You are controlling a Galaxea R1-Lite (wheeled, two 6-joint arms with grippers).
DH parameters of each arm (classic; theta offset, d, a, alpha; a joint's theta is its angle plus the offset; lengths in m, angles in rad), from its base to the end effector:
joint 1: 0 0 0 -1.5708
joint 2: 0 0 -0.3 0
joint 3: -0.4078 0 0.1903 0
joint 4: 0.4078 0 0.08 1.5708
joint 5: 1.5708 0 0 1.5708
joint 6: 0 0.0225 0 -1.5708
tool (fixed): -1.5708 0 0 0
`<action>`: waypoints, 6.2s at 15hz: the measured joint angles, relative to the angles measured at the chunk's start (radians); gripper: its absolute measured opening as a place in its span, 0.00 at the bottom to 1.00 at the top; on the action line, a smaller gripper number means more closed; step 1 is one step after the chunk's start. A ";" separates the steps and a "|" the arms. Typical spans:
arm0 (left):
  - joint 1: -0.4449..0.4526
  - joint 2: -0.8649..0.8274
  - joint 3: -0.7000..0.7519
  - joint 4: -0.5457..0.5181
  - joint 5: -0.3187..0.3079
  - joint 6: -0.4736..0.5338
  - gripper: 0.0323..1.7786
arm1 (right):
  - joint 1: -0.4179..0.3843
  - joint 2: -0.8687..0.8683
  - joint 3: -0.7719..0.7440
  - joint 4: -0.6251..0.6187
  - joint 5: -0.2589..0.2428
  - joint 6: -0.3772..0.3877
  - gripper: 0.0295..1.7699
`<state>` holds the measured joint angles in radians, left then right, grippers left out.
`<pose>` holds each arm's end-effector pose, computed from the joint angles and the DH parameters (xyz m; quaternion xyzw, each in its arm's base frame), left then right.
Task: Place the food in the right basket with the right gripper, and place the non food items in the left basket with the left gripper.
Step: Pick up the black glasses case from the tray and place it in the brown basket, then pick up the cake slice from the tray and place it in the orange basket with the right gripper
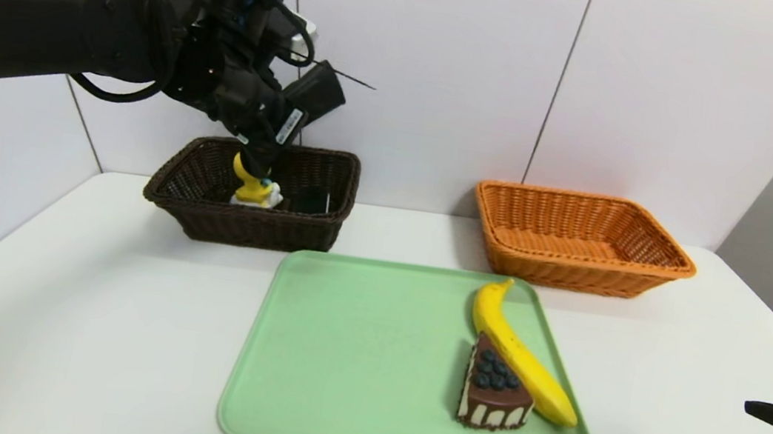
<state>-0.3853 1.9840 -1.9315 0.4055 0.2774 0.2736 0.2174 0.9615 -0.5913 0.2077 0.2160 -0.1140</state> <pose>0.3638 -0.1409 0.2960 0.2058 0.2055 -0.0813 0.9533 0.1004 0.0271 0.1975 -0.0535 0.2727 0.2220 0.9346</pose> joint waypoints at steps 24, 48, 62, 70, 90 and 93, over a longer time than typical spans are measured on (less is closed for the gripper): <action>0.028 0.118 0.115 -0.140 -0.039 0.271 0.34 | -0.026 0.001 0.025 -0.001 0.001 0.000 0.97; -0.136 -0.234 0.194 0.145 -0.024 -0.677 0.93 | -0.026 0.040 -0.026 -0.044 0.000 0.000 0.97; -0.240 -0.594 0.791 0.102 -0.015 -0.766 0.95 | 0.191 0.377 -0.453 0.198 0.000 0.090 0.97; -0.239 -0.620 0.809 0.101 -0.014 -0.766 0.95 | 0.402 0.650 -0.642 0.303 -0.096 0.302 0.97; -0.239 -0.619 0.823 0.099 -0.015 -0.770 0.95 | 0.449 0.839 -0.636 0.301 -0.153 0.294 0.97; -0.239 -0.619 0.834 0.082 -0.016 -0.770 0.95 | 0.449 0.847 -0.633 0.300 -0.161 0.281 0.84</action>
<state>-0.6245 1.3647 -1.0979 0.4872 0.2611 -0.4968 0.6668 1.8083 -1.2238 0.5074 0.0553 0.1668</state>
